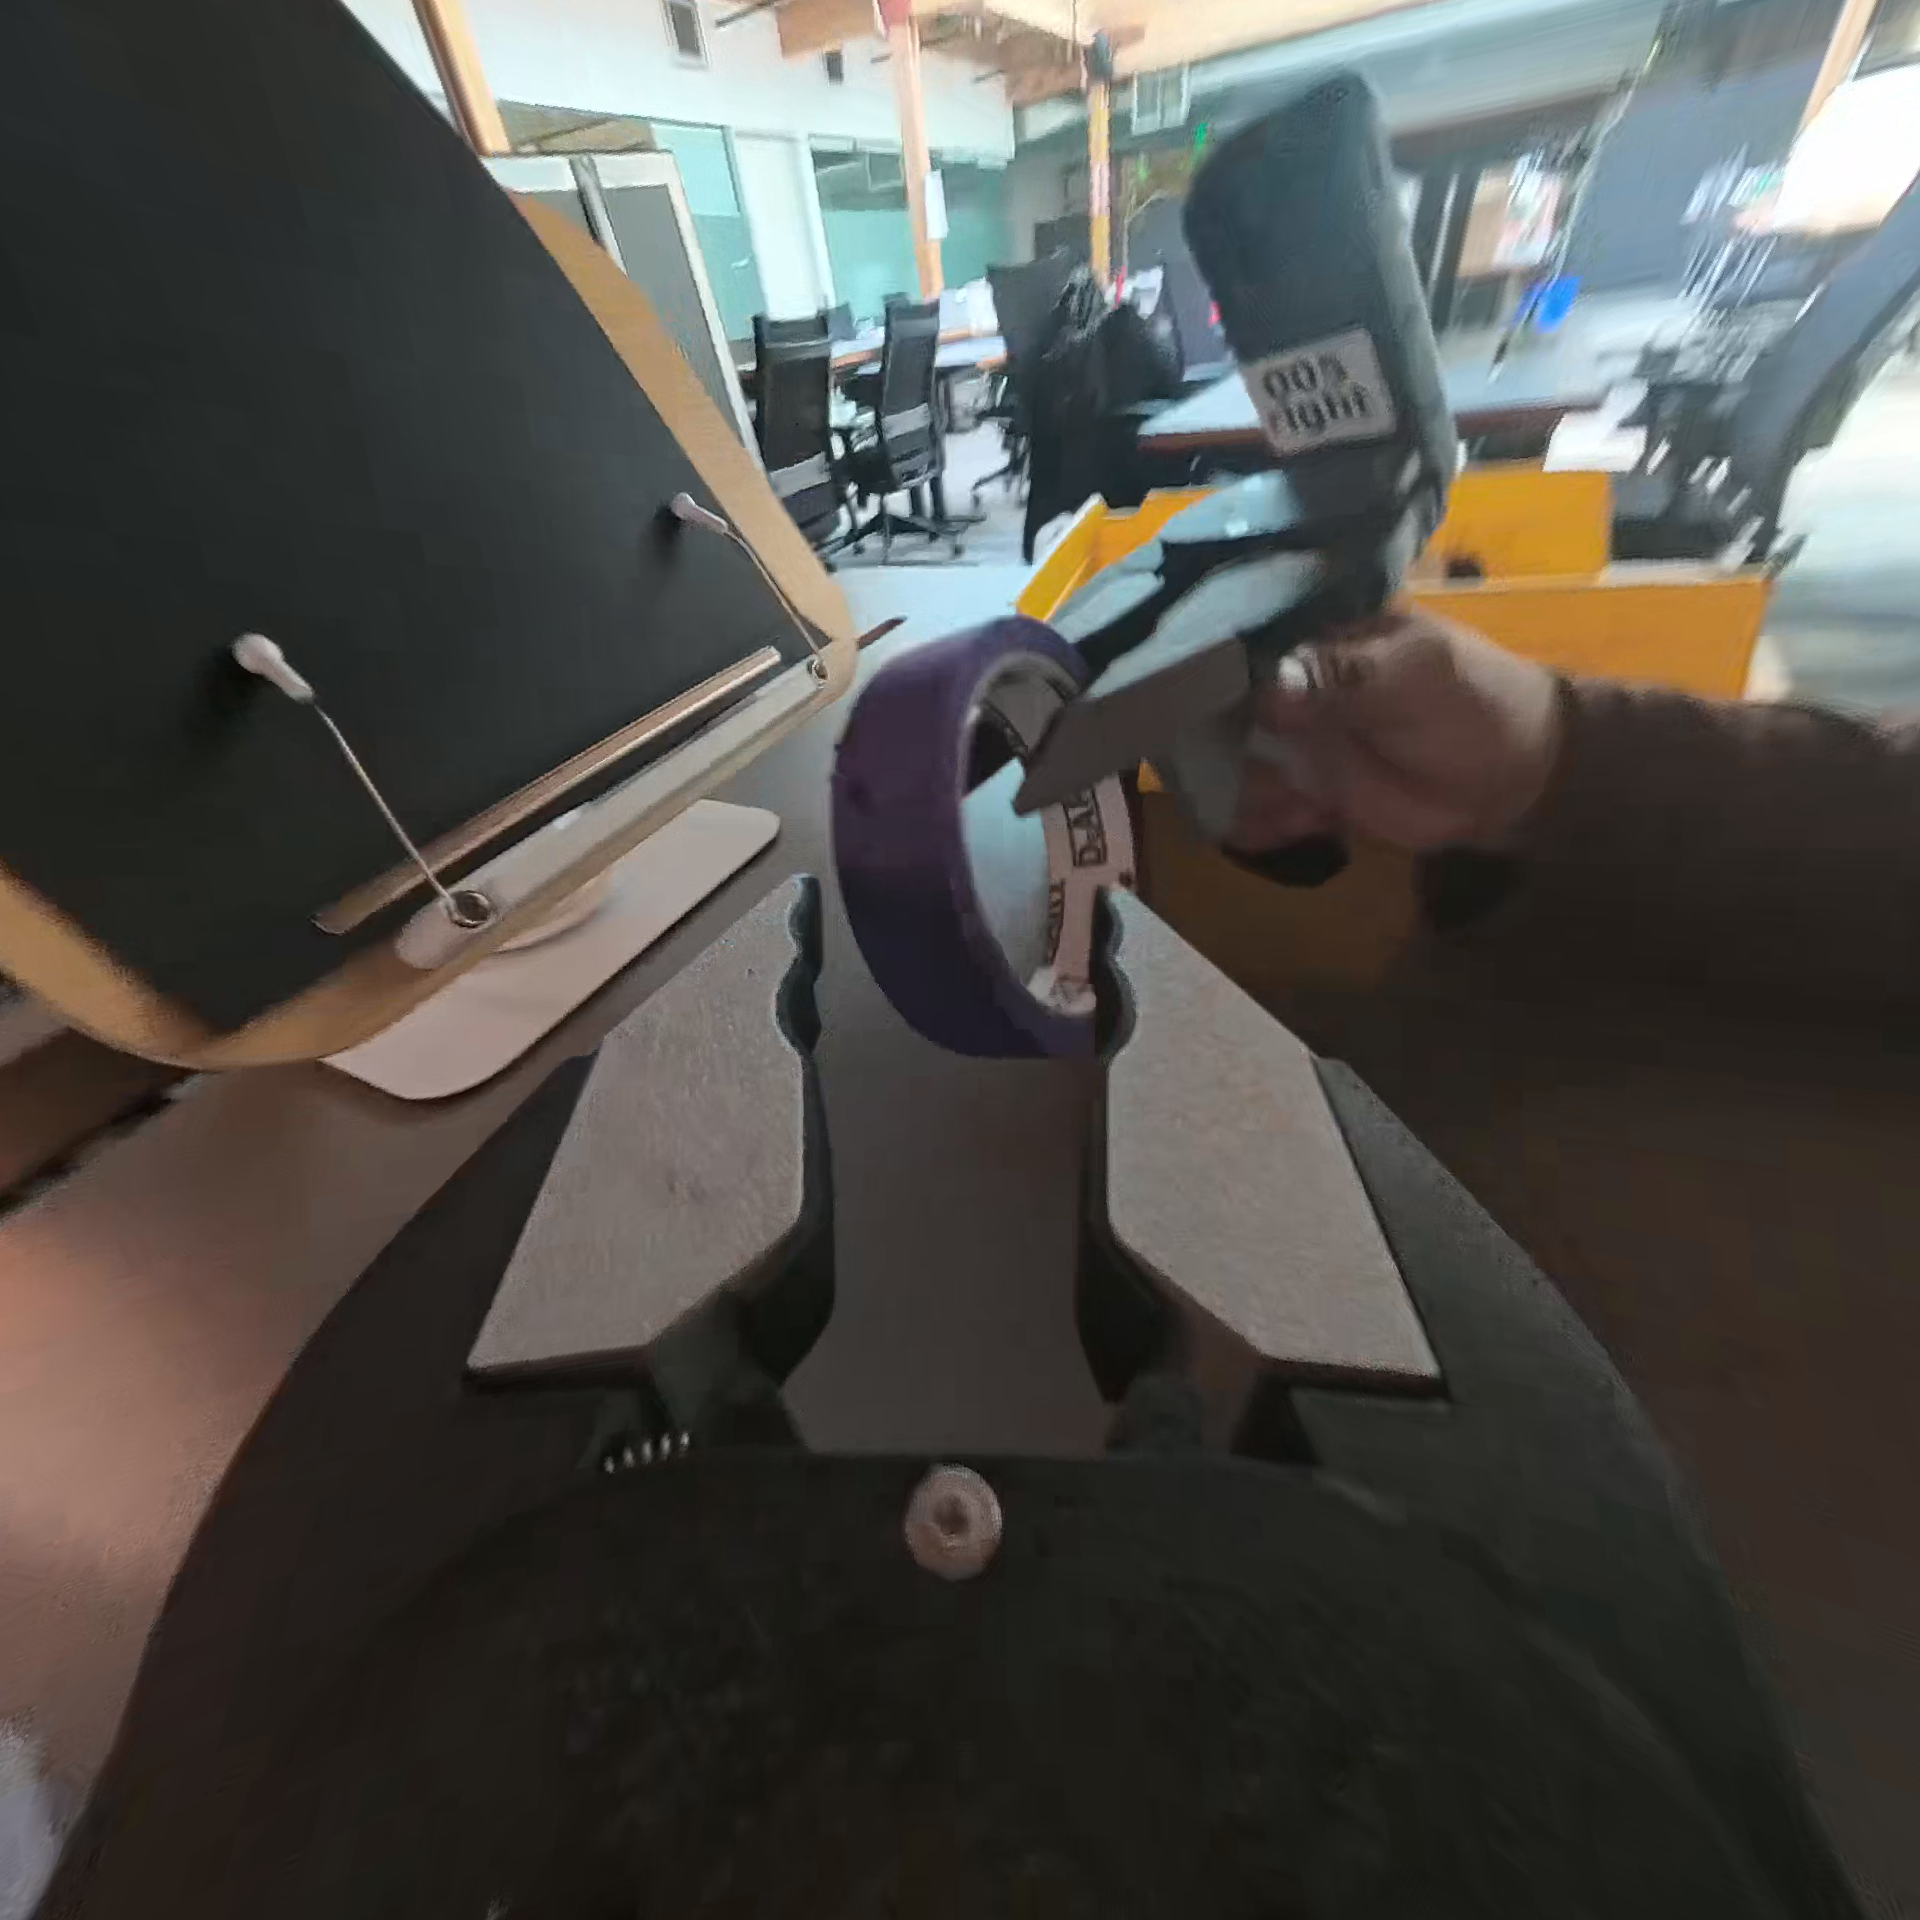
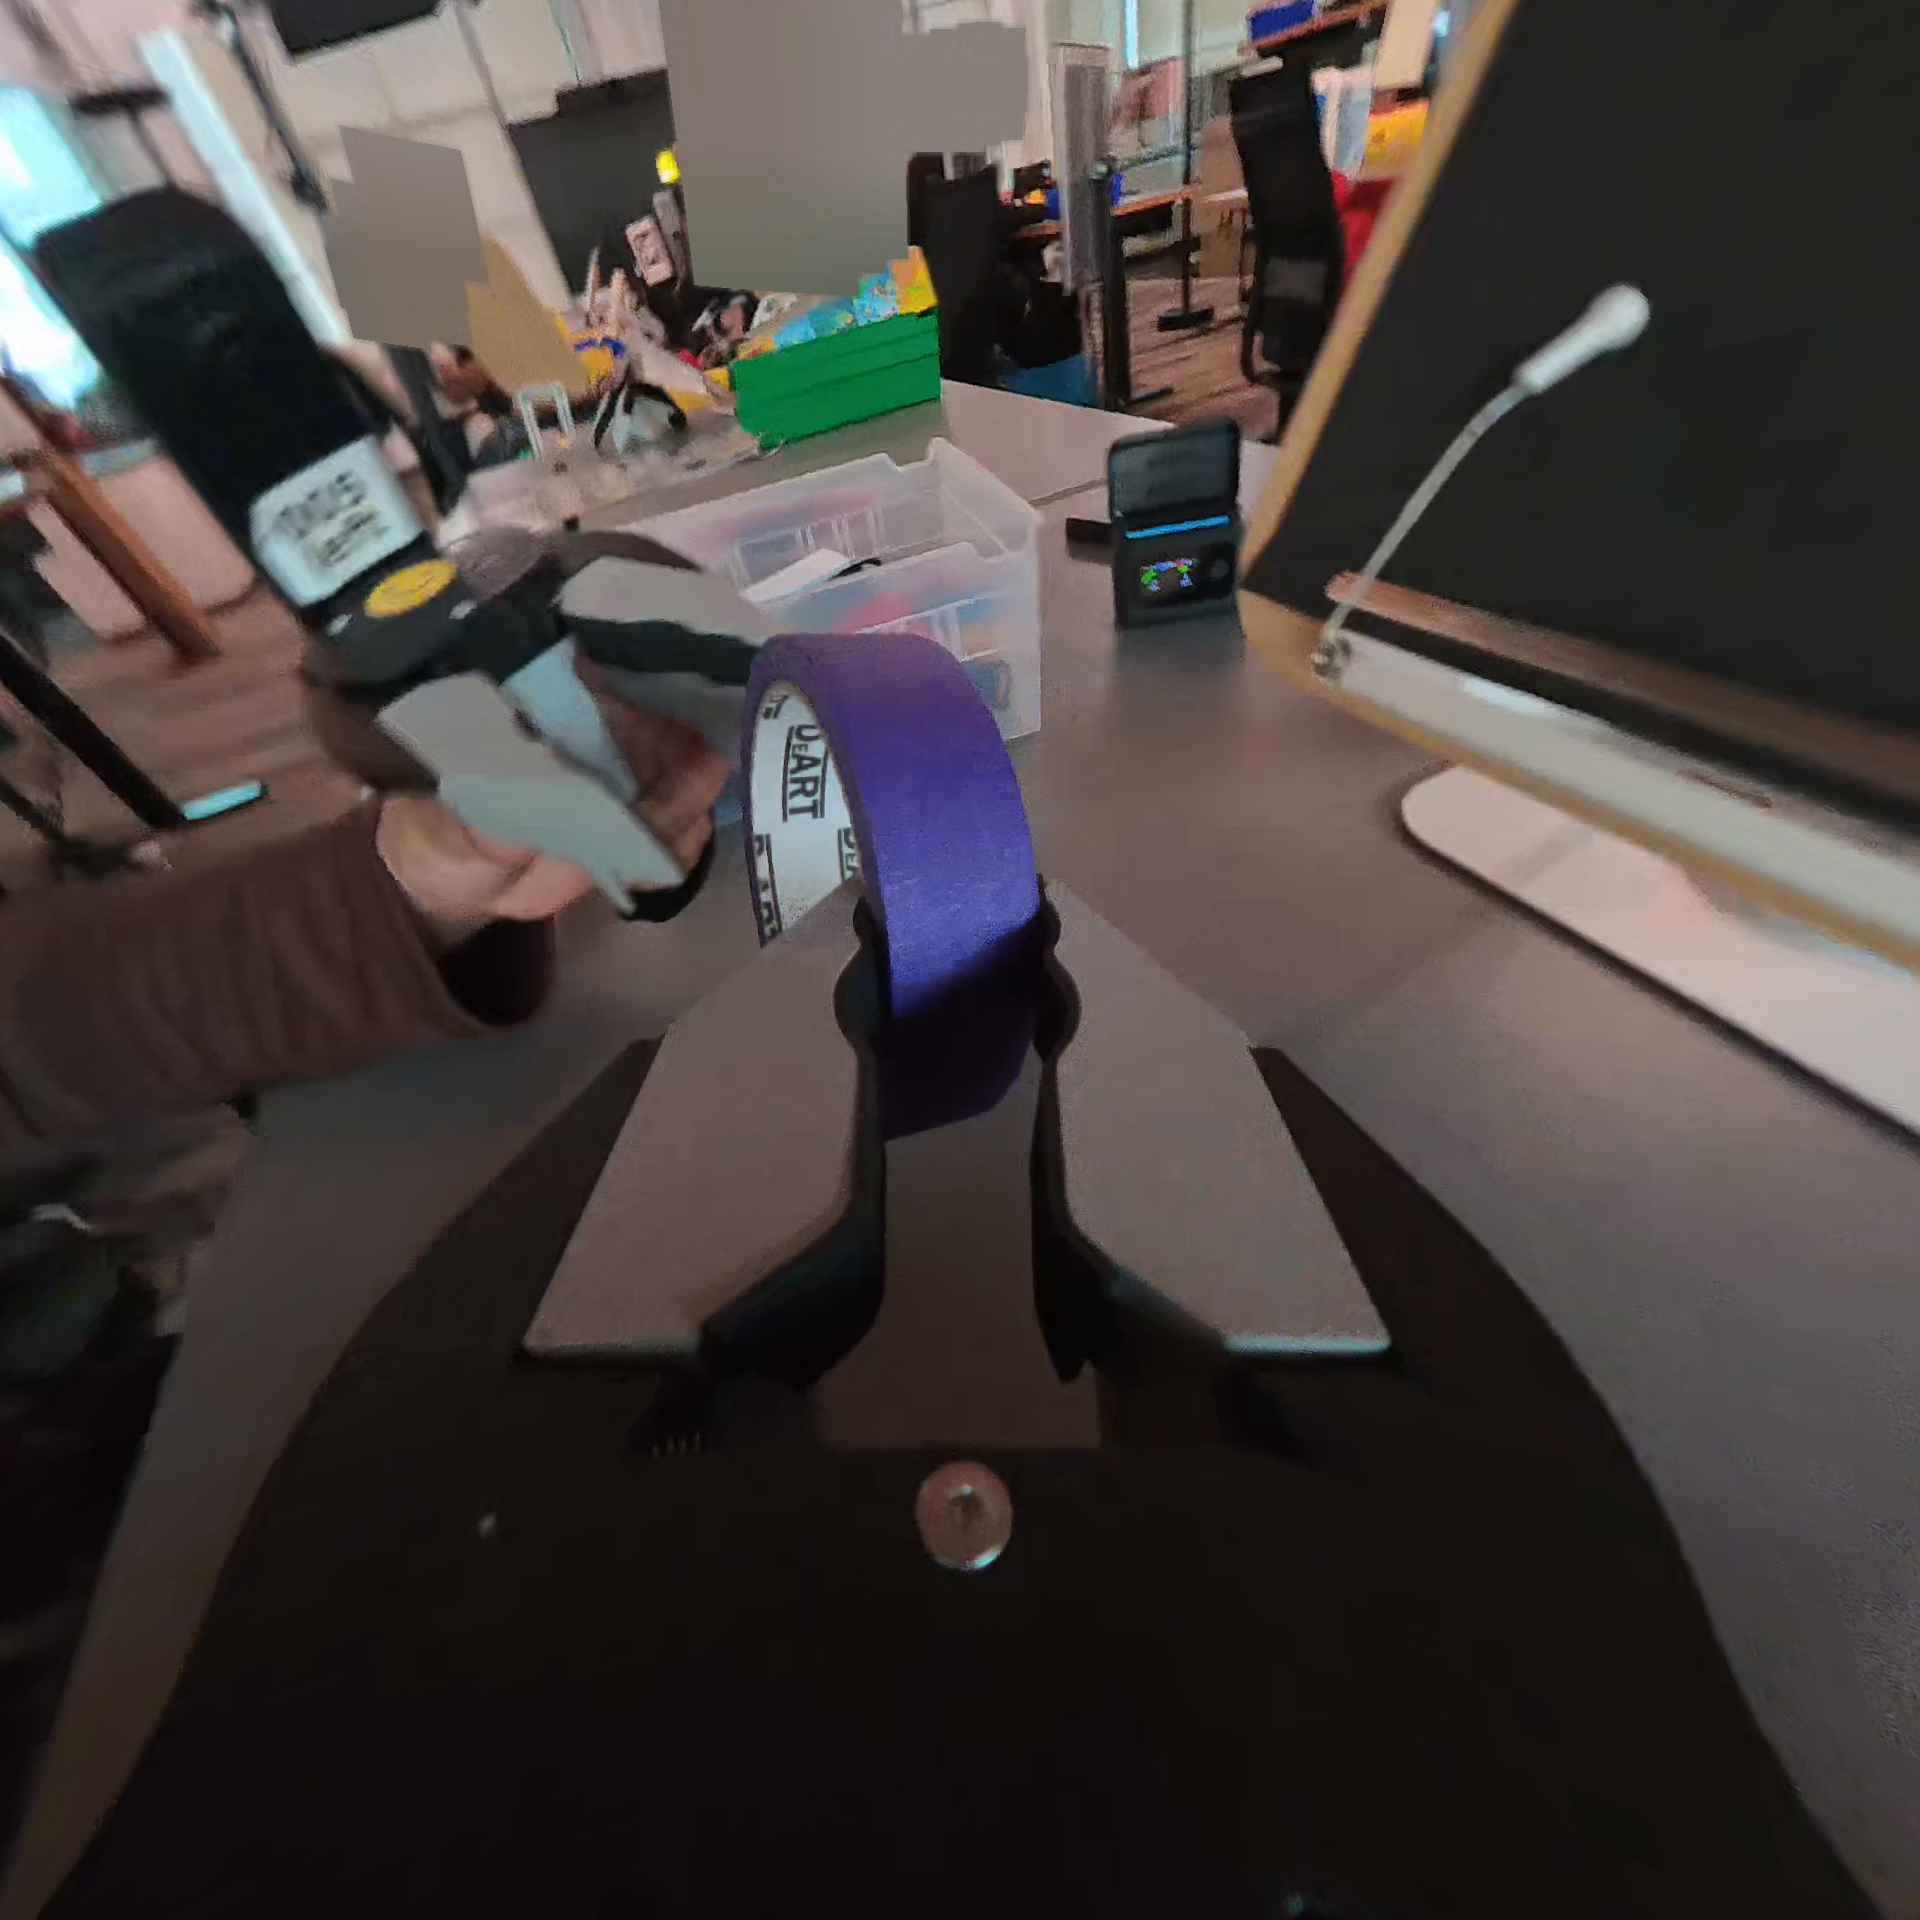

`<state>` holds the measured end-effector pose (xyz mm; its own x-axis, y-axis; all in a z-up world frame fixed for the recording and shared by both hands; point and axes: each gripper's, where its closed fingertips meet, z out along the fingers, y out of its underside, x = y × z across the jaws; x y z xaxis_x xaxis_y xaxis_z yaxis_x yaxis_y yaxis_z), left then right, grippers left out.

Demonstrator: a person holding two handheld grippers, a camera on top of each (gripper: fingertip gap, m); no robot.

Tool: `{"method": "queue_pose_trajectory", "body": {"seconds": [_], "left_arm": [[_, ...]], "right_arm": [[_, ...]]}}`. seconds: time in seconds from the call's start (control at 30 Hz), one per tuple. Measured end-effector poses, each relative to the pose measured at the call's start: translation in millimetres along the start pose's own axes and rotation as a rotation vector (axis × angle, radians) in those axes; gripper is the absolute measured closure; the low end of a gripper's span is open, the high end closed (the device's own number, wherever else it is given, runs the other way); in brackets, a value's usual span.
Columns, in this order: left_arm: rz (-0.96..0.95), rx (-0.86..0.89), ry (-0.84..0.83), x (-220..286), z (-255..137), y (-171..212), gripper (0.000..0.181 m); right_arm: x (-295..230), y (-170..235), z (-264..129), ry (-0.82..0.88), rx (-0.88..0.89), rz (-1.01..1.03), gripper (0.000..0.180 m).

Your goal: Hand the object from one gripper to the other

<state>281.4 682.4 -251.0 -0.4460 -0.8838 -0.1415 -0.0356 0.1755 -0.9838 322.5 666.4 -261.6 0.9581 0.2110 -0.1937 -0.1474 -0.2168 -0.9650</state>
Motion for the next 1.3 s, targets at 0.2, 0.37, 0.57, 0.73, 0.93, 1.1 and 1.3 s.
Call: {"method": "queue_pose_trajectory", "body": {"seconds": [0.2,0.37,0.57,0.73,0.93,1.1,1.3], "left_arm": [[0.381,-0.120,-0.101,6,1,16,0.125],[0.609,-0.189,-0.184,5,6,37,0.132],[0.847,-0.228,-0.246,4,8,41,0.117],[1.040,-0.279,-0.276,8,13,47,0.122],[1.101,-0.230,-0.241,22,12,39,0.138],[0.853,-0.186,-0.180,22,11,29,0.146],[0.345,-0.029,-0.080,8,-2,7,0.151]], "right_arm": [[33,18,-8,0.057,-0.048,0.287,0.157],[29,23,-8,-0.038,-0.049,0.481,0.157],[18,42,-2,-0.128,-0.144,0.741,0.156],[7,49,3,-0.211,-0.176,0.847,0.156],[-1,45,5,-0.275,-0.167,0.852,0.155],[-6,32,3,-0.316,-0.118,0.785,0.137],[15,6,-6,-0.184,0.038,0.603,0.111]]}}
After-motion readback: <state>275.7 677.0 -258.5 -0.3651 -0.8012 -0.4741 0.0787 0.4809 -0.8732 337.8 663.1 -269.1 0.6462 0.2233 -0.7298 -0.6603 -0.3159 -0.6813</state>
